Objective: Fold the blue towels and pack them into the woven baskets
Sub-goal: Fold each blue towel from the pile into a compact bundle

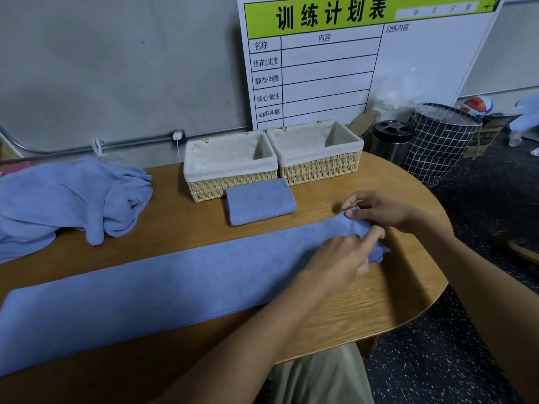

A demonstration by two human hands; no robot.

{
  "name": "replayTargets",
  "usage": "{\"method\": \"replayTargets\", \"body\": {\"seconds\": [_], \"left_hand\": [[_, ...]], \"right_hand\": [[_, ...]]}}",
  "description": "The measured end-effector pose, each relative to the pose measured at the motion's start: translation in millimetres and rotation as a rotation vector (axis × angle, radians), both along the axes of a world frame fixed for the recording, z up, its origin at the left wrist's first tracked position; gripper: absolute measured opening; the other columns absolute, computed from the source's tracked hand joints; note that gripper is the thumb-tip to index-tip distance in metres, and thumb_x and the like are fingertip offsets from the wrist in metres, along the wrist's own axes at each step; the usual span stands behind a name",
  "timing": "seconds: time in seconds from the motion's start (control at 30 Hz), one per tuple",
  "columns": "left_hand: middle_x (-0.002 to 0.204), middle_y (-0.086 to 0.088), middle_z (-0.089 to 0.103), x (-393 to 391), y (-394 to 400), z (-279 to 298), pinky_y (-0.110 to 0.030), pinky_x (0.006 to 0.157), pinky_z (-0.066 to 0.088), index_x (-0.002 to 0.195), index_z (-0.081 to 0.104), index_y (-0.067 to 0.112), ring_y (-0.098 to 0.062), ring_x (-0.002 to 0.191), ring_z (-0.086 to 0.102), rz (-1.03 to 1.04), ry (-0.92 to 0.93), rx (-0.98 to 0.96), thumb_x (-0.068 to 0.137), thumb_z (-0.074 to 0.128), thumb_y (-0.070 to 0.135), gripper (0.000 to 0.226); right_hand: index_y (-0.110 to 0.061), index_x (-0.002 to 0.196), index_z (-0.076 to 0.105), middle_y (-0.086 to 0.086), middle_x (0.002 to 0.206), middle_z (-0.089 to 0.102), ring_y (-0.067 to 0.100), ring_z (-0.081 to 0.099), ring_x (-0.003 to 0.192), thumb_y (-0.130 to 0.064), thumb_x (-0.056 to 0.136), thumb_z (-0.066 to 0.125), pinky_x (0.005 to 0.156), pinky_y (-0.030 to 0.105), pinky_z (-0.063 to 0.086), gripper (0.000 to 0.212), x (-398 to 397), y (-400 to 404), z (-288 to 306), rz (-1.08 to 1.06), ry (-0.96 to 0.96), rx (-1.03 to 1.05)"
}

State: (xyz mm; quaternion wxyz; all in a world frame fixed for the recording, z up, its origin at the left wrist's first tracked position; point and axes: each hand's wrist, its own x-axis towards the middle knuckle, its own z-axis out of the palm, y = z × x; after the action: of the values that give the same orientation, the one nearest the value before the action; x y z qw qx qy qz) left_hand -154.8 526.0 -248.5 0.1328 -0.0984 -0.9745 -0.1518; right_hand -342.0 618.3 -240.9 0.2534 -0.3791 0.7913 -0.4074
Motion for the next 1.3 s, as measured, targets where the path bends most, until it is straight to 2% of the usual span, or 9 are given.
{"method": "replayTargets", "body": {"seconds": [0.13, 0.23, 0.33, 0.57, 0.67, 0.77, 0.87, 1.1, 1.3], "left_hand": [[0.105, -0.008, 0.057, 4.2, -15.2, -4.9, -0.045, 0.065, 0.047, 0.129, 0.042, 0.032, -0.03, 0.076, 0.057, -0.003, -0.038, 0.276, 0.098, 0.048, 0.011, 0.037], [0.111, -0.009, 0.056, 4.4, -17.7, -12.0, -0.046, 0.069, 0.048, 0.136, 0.04, 0.035, -0.031, 0.08, 0.058, -0.014, -0.027, 0.328, 0.1, 0.046, 0.011, 0.044], [0.111, -0.01, 0.057, 3.6, -20.7, -17.1, -0.043, 0.072, 0.047, 0.143, 0.039, 0.037, -0.025, 0.081, 0.057, -0.026, -0.033, 0.399, 0.101, 0.043, 0.009, 0.05], [0.119, 0.006, 0.062, 4.7, -26.6, -16.8, -0.046, 0.089, 0.051, 0.116, 0.062, 0.03, -0.019, 0.101, 0.061, 0.026, -0.09, 0.692, 0.101, 0.039, 0.008, 0.035], [0.096, 0.02, 0.064, 5.0, -28.0, -14.2, -0.03, 0.067, 0.047, 0.105, 0.065, 0.022, -0.009, 0.073, 0.057, 0.07, -0.131, 0.786, 0.099, 0.041, 0.004, 0.031], [0.072, 0.013, 0.057, 6.0, -27.9, -11.8, -0.033, 0.056, 0.033, 0.095, 0.065, 0.022, -0.012, 0.057, 0.042, 0.137, -0.157, 0.827, 0.098, 0.046, 0.013, 0.021], [0.078, -0.006, 0.061, 8.6, -25.3, -9.8, -0.025, 0.057, 0.035, 0.088, 0.064, 0.016, -0.003, 0.059, 0.043, 0.149, -0.082, 0.868, 0.097, 0.058, 0.026, 0.015], [0.09, 0.007, 0.067, 24.6, -20.3, -9.9, -0.001, 0.067, 0.032, 0.107, 0.068, 0.013, 0.005, 0.067, 0.052, 0.206, 0.228, 0.706, 0.091, 0.069, 0.012, 0.016], [0.053, 0.005, 0.041, 55.6, -29.5, -9.0, -0.018, 0.047, 0.026, 0.104, 0.058, 0.046, -0.006, 0.043, 0.034, 0.313, 0.392, 0.781, 0.091, 0.063, 0.015, 0.033]], "right_hand": [[-0.006, 0.109, 0.067, 0.015, 0.098, 0.068, 0.02, 0.059, 0.089, -0.008, 0.092, 0.067, 0.078, 0.031, 0.049, 0.018, -0.3, -0.7, -3.1, -0.003, -0.059, -0.063], [-0.005, 0.109, 0.067, 0.001, 0.087, 0.068, 0.013, 0.059, 0.084, 0.0, 0.091, 0.066, 0.074, 0.021, 0.048, 0.019, 1.6, -1.2, -5.9, -0.013, -0.084, -0.117], [-0.004, 0.113, 0.066, 0.007, 0.093, 0.068, 0.014, 0.063, 0.089, 0.002, 0.091, 0.064, 0.082, 0.024, 0.05, 0.023, 1.7, -0.2, -9.1, -0.013, -0.103, -0.133], [0.002, 0.118, 0.062, 0.013, 0.103, 0.071, 0.017, 0.068, 0.097, 0.006, 0.09, 0.063, 0.086, 0.021, 0.054, 0.028, 3.7, 0.8, -8.9, -0.017, -0.194, -0.179], [0.0, 0.117, 0.062, 0.013, 0.1, 0.074, 0.018, 0.069, 0.095, 0.006, 0.091, 0.062, 0.083, 0.022, 0.054, 0.027, 4.8, 0.2, -8.2, -0.026, -0.204, -0.179], [-0.002, 0.117, 0.061, 0.012, 0.098, 0.075, 0.019, 0.069, 0.095, 0.006, 0.091, 0.062, 0.085, 0.024, 0.055, 0.027, 6.3, -0.5, -6.6, -0.028, -0.232, -0.183], [-0.003, 0.119, 0.061, 0.012, 0.098, 0.074, 0.018, 0.069, 0.095, 0.004, 0.091, 0.061, 0.087, 0.025, 0.055, 0.029, 6.6, -0.3, -5.9, -0.054, -0.29, -0.224], [-0.005, 0.12, 0.061, 0.015, 0.096, 0.068, 0.019, 0.064, 0.078, -0.014, 0.092, 0.058, 0.073, 0.024, 0.054, 0.03, 14.5, -6.4, -4.2, -0.106, -0.512, -0.375], [-0.001, 0.126, 0.055, 0.019, 0.116, 0.066, 0.026, 0.067, 0.1, 0.02, 0.09, 0.043, 0.1, 0.037, 0.052, 0.044, 25.5, -13.4, 10.2, 0.094, -0.604, -0.318]]}}
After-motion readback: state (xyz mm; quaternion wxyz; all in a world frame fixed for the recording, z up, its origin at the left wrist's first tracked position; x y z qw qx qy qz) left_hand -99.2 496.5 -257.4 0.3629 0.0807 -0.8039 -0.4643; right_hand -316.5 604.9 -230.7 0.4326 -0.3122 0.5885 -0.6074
